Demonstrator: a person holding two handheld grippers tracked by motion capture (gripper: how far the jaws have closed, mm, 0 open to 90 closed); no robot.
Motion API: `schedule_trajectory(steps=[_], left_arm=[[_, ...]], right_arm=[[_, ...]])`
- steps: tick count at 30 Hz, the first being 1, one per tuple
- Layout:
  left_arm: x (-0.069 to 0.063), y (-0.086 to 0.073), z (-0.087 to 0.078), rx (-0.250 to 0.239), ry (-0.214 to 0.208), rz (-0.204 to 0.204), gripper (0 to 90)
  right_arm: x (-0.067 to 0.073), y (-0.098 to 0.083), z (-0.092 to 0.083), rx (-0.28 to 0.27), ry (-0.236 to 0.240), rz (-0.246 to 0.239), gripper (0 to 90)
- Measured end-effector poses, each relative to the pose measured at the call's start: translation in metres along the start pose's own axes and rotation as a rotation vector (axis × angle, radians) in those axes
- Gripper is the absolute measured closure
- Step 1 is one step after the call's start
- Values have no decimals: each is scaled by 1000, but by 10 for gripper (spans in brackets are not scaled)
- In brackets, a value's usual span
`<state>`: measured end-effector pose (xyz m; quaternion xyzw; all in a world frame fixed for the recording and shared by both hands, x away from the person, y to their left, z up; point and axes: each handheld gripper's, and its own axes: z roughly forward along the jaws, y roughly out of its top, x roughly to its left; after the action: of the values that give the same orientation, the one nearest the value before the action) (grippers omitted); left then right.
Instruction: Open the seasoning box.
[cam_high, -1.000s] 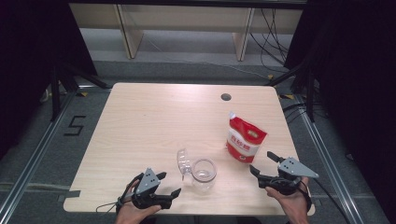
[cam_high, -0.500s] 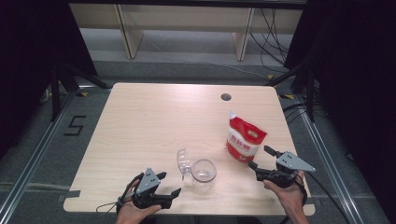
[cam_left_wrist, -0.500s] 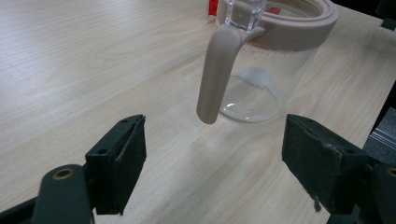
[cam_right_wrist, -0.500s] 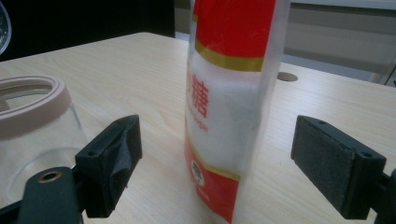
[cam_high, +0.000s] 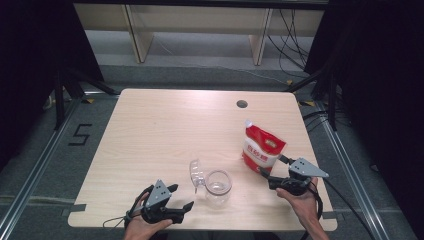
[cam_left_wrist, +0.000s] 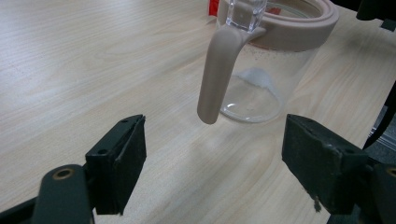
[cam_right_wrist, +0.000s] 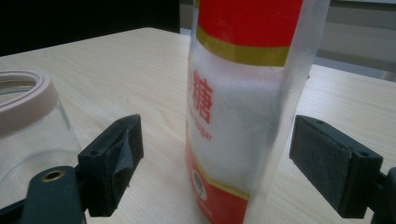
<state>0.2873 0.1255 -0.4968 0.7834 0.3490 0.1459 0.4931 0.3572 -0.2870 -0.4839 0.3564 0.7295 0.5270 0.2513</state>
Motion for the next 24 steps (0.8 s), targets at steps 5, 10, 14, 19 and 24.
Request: schedule_trajectory(steps=[5, 10, 14, 19, 24], left_arm=[[0, 1, 0, 6, 5, -2, 218], [0, 3, 1, -1, 2, 1, 218], [1, 3, 1, 2, 2, 2, 218], [1, 3, 3, 13, 4, -5, 218], [1, 3, 4, 6, -1, -3, 217]], right_arm=[[-4, -1, 9, -19, 15, 5, 183], [-5, -1, 12, -5, -6, 15, 187], [-8, -1, 15, -21, -8, 12, 193], [-9, -1, 18, -12, 6, -1, 206], [-8, -1, 19, -22, 12, 10, 214]])
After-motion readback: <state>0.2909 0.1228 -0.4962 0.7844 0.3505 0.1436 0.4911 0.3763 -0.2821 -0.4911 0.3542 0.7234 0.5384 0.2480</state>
